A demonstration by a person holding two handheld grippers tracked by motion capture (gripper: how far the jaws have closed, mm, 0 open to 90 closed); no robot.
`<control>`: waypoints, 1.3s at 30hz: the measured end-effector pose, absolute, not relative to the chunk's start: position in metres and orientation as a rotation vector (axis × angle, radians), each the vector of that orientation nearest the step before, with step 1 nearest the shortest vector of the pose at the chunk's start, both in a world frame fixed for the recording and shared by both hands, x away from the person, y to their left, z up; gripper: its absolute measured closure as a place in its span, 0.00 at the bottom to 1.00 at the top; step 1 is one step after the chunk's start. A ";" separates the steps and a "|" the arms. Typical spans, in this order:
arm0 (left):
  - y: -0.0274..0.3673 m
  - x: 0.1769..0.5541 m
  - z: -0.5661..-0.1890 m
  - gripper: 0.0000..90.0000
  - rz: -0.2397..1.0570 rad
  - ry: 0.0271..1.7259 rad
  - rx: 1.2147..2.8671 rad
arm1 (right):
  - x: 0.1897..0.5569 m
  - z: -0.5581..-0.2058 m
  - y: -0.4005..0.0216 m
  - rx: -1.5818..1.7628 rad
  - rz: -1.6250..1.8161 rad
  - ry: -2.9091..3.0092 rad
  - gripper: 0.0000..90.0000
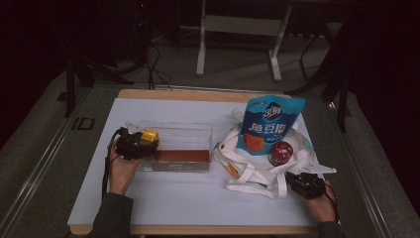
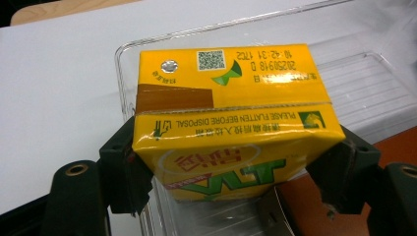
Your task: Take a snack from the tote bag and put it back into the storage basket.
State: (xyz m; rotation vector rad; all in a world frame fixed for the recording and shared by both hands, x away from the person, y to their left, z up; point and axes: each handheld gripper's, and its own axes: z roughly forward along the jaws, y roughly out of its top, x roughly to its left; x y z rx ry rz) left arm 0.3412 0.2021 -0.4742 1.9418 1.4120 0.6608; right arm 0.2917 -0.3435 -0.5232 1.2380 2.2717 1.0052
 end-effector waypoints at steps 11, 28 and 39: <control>0.207 0.327 -0.470 0.27 0.668 1.407 1.938 | 0.292 -0.523 -0.343 1.236 1.002 2.269 0.87; 0.210 0.329 -0.461 0.11 0.693 1.372 1.924 | 0.292 -0.524 -0.344 1.239 1.013 2.268 0.87; 0.209 0.325 -0.446 0.15 0.702 1.307 1.837 | 0.291 -0.524 -0.344 1.236 1.014 2.268 0.87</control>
